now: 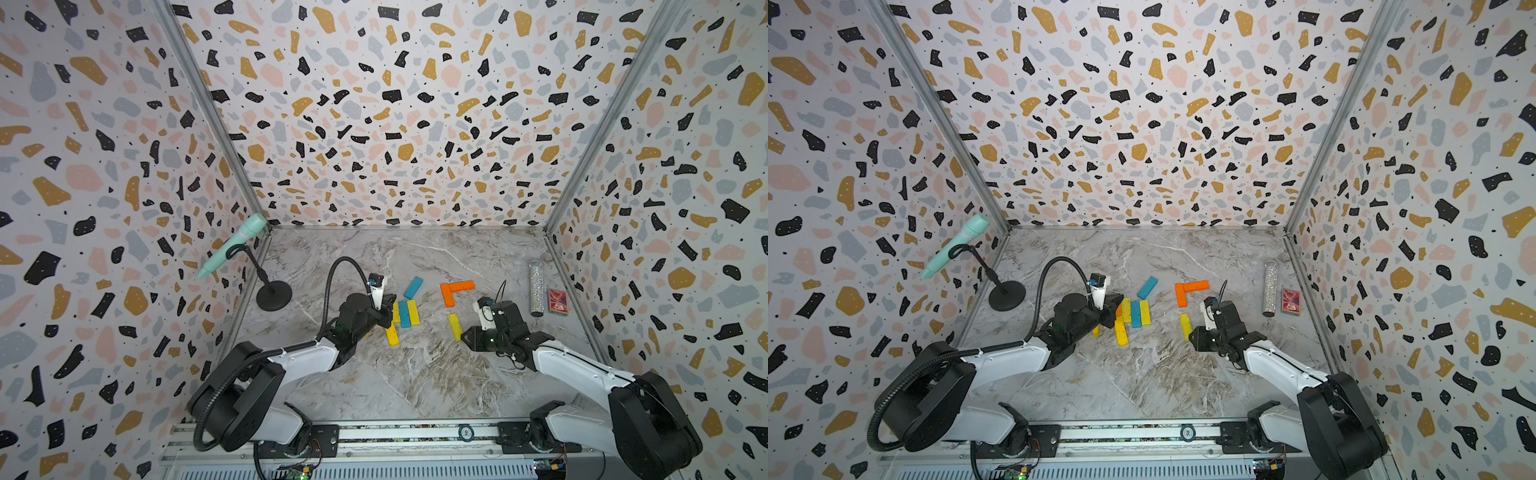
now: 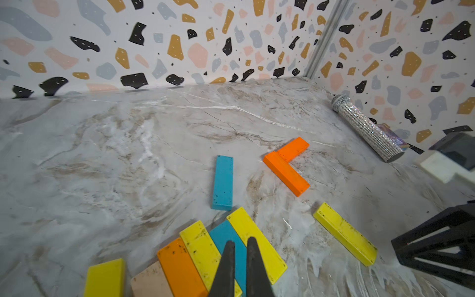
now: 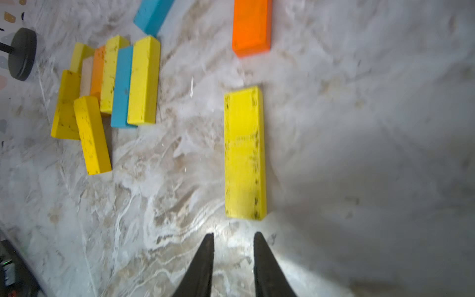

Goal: Assemble the number 6 with building blocks
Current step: Assemble the building block at the center of the board.

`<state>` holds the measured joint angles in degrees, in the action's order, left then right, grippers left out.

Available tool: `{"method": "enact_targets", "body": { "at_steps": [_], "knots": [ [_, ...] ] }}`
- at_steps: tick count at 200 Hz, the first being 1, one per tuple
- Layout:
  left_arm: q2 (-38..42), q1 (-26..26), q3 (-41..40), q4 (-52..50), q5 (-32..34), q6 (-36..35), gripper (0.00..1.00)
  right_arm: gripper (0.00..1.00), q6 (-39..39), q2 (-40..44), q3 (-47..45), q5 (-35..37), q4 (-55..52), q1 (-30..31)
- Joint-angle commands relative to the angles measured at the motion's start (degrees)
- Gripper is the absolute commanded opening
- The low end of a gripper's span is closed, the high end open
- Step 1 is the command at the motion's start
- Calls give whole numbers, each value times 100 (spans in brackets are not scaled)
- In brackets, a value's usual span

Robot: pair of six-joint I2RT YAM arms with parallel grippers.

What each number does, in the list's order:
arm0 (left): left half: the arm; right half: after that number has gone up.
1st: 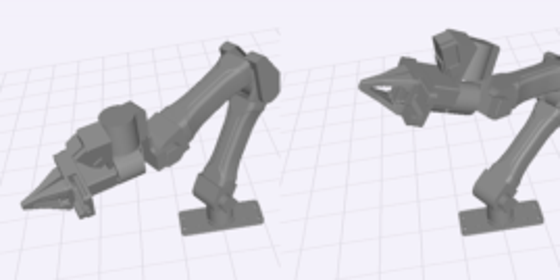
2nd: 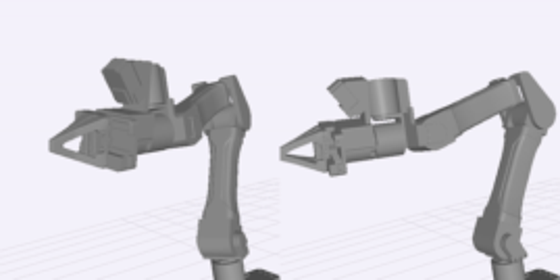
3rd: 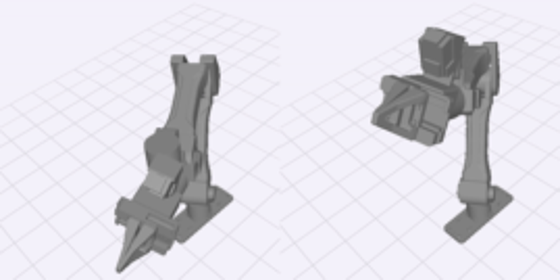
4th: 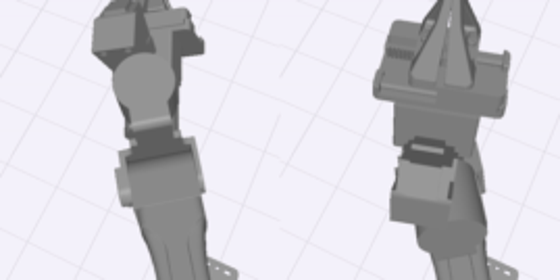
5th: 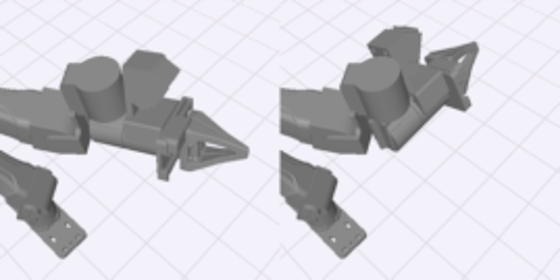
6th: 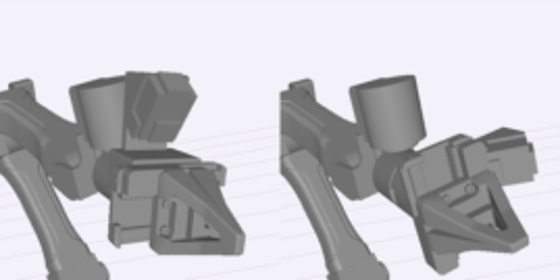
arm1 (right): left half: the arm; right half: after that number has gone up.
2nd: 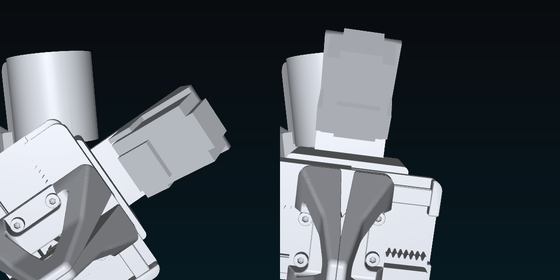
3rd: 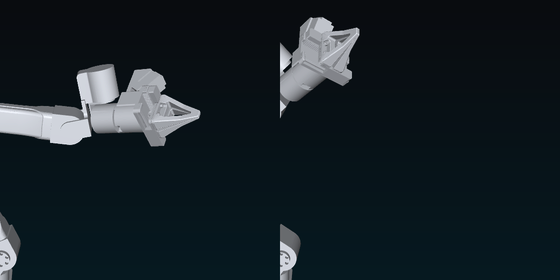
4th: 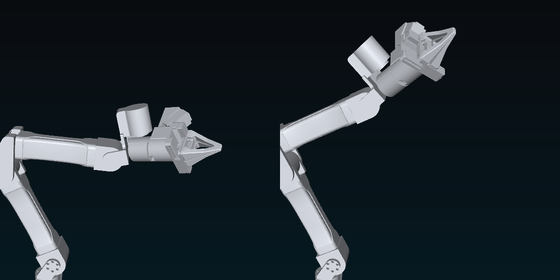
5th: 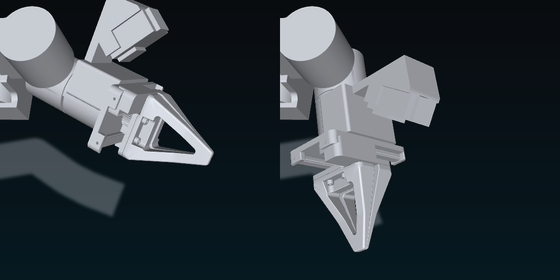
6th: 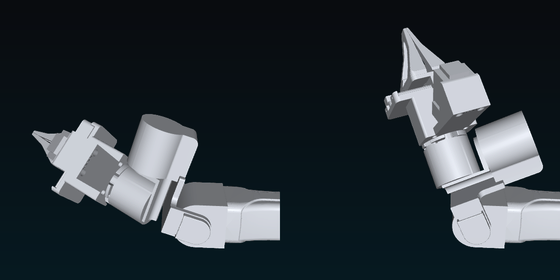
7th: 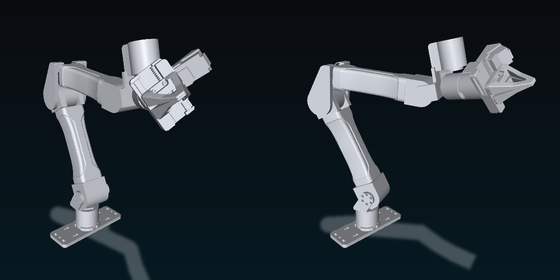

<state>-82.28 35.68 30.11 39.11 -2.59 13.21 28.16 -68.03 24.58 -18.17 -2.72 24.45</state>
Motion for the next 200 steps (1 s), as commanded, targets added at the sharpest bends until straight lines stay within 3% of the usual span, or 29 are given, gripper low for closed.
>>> {"method": "enact_targets", "body": {
  "at_steps": [1,12,95,129,200],
  "knots": [
    [-295,189,294,575,-356,165,5,24,350,318,-262,-399,366,16],
    [-569,319,481,499,-429,216,0,24,420,425,-377,-379,471,12],
    [-1930,979,1348,258,-697,585,0,15,498,-68,-576,-318,1176,-23],
    [-2098,1023,1470,164,-717,562,0,6,480,-281,-557,-345,1341,-54],
    [-2318,1075,1656,-26,-762,545,0,4,506,-664,-560,-354,1635,-124]
  ]
}}
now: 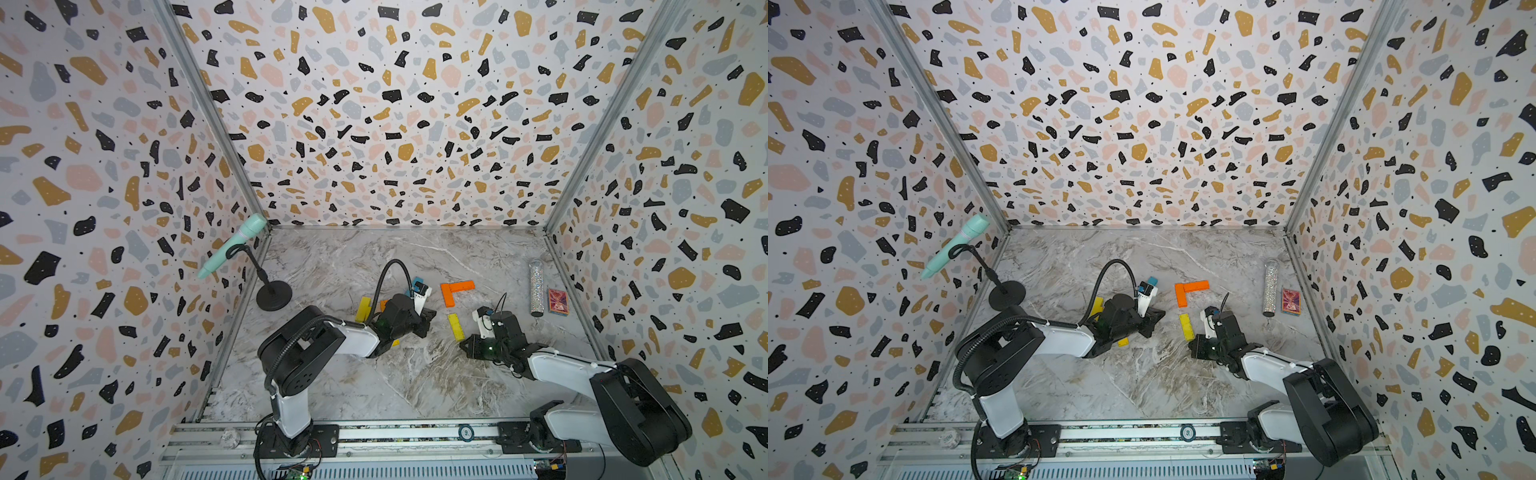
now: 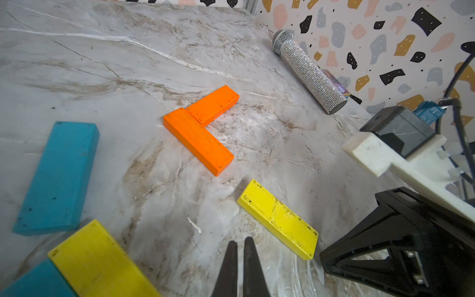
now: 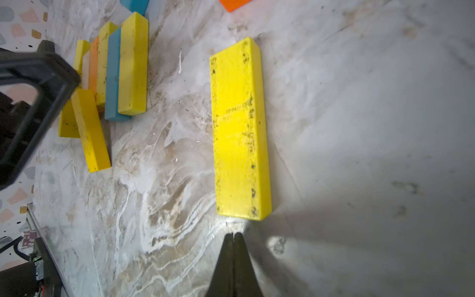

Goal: Assemble the number 6 with building blocks
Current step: Assemble the building block at the center of the board.

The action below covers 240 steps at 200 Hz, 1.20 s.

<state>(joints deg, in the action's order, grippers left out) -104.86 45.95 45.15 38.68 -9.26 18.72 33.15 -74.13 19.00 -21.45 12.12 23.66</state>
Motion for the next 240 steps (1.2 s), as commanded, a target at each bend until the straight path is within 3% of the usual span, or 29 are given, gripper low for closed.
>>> {"method": "enact_targets", "body": {
  "at_steps": [1,159,240],
  "knots": [
    [-60,51,152,13,-99,-7,0,4,8,-56,-7,-35,159,-46],
    [-280,54,284,-132,-64,-56,0,4,-57,-736,188,-34,525,-217],
    [-617,131,699,-550,-56,-96,0,4,16,-558,18,-47,510,-248]
  ]
}}
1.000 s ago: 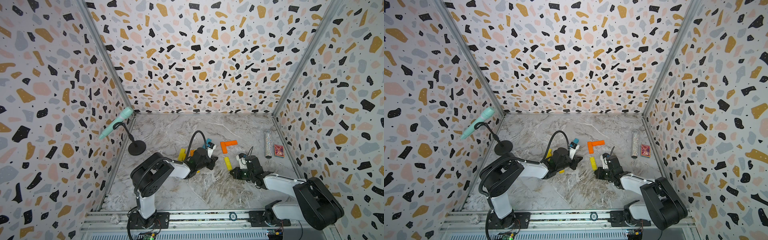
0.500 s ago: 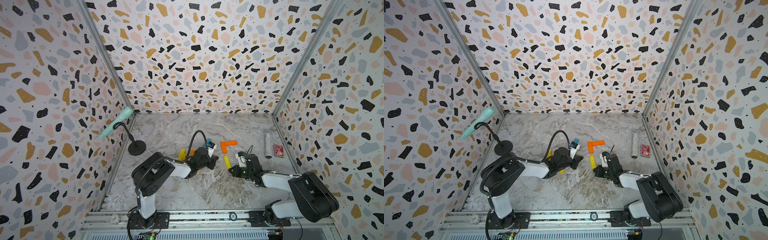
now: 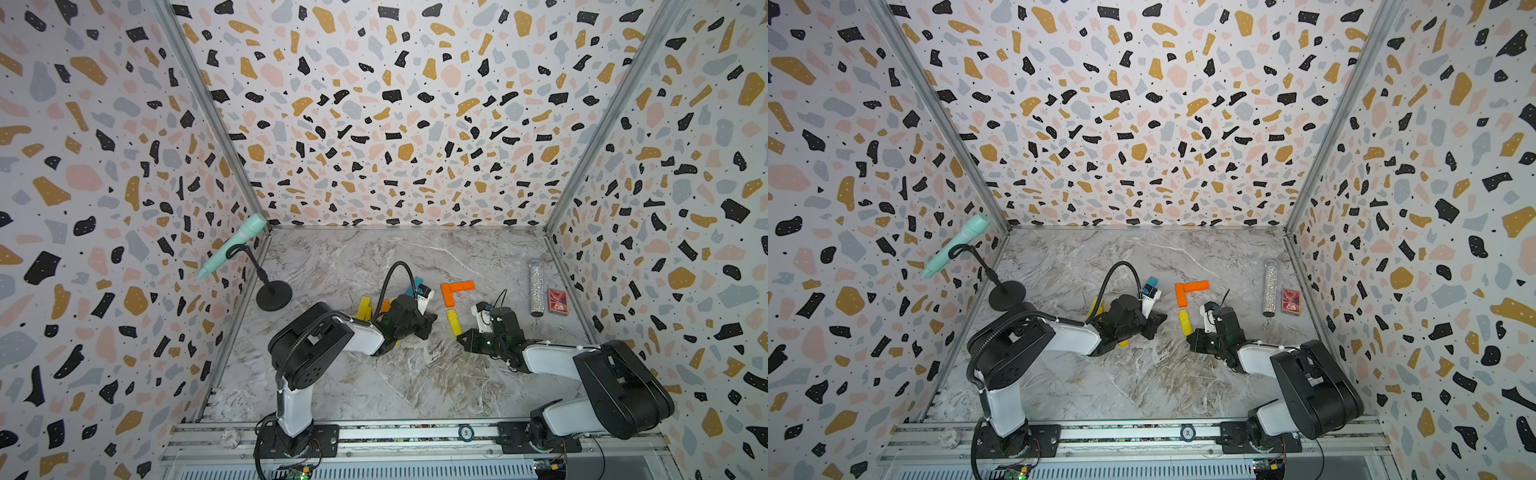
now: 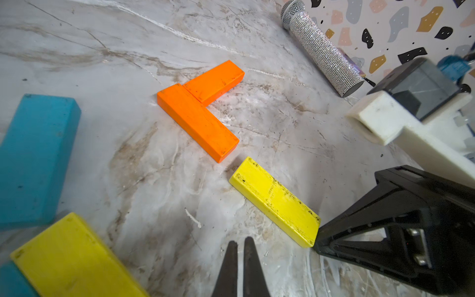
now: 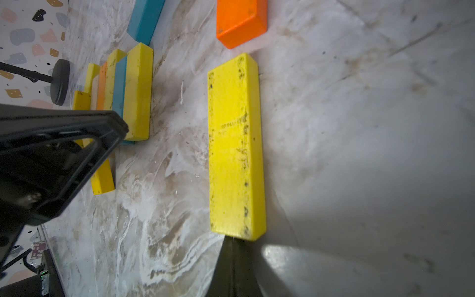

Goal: Assemble the number 6 with building blocks
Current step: Assemble the building block at the center of the board.

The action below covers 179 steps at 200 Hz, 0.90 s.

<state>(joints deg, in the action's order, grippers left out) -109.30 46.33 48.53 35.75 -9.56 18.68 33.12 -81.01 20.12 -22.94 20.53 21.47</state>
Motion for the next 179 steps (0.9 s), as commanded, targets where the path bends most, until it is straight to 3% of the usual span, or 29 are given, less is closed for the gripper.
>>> {"method": "enact_targets", "body": {
  "at_steps": [1,54,179],
  "knots": [
    [-181,95,377,-272,-13,-96,0,4,18,139,-95,104,-331,-29],
    [-732,183,976,-648,258,-43,0,4,159,342,-401,132,-109,-41],
    [-1033,179,1201,-703,393,1,0,4,265,107,-434,-79,420,-38]
  ]
}}
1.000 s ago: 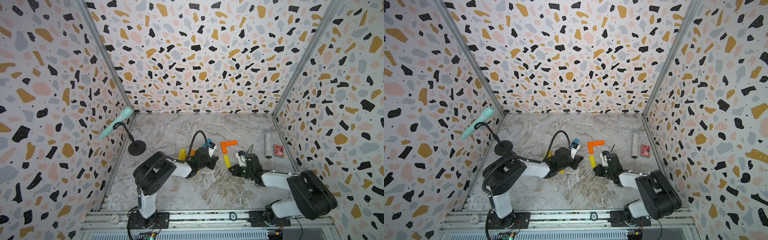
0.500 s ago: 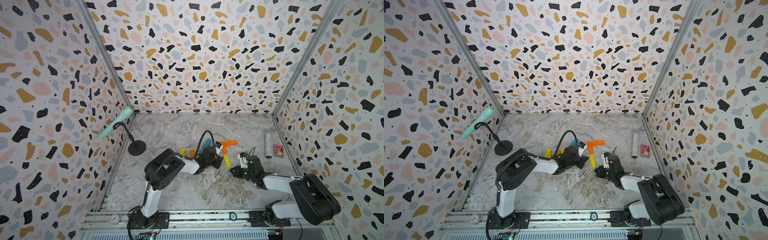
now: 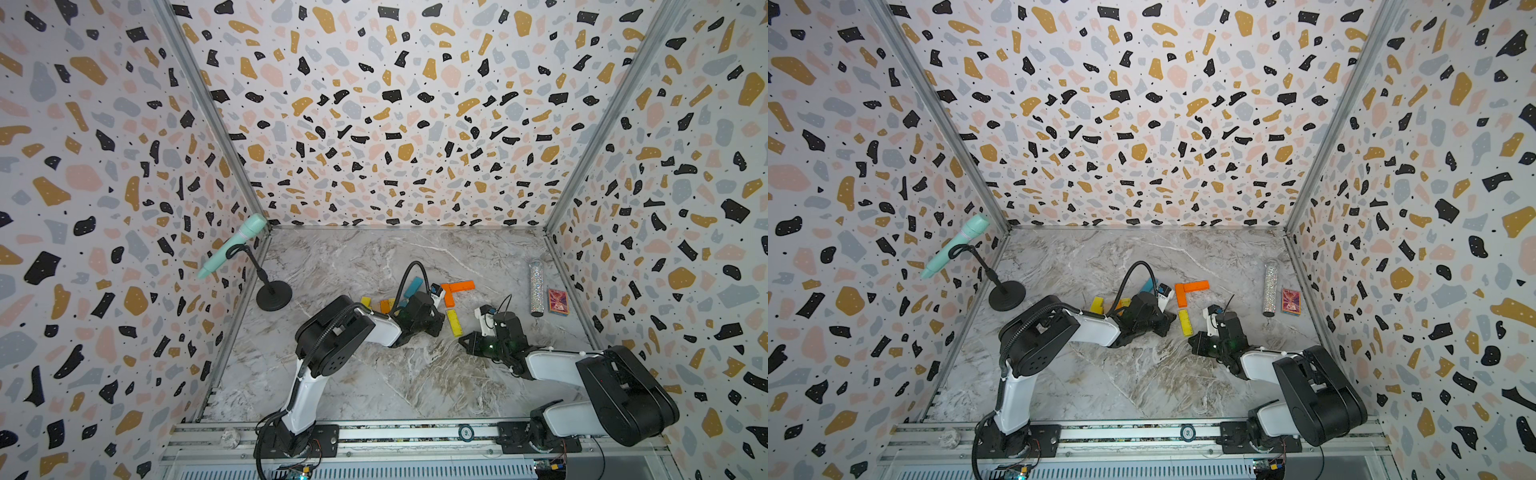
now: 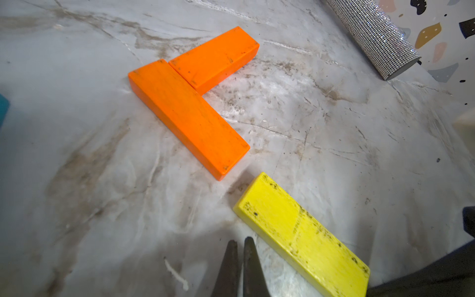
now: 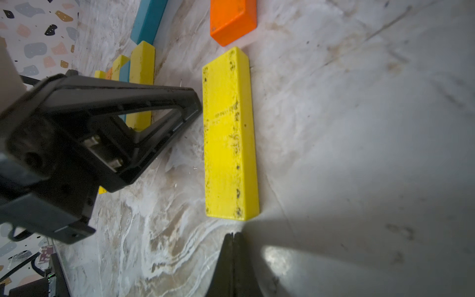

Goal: Assemble the number 6 with building blocks
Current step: Assemble the building block at the center of the board.

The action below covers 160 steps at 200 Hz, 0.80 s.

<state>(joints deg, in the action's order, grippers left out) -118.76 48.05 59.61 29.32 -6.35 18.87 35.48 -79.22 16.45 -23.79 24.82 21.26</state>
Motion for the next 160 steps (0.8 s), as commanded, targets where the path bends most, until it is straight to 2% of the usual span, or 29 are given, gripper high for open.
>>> {"method": "enact_targets", "body": {
  "at_steps": [1,160],
  "knots": [
    [-82,4,89,-59,76,-21,0,4,29,-74,-65,10,-10,-16],
    [-363,5,213,164,143,105,0,5,73,-286,-25,94,281,-60]
  ]
}}
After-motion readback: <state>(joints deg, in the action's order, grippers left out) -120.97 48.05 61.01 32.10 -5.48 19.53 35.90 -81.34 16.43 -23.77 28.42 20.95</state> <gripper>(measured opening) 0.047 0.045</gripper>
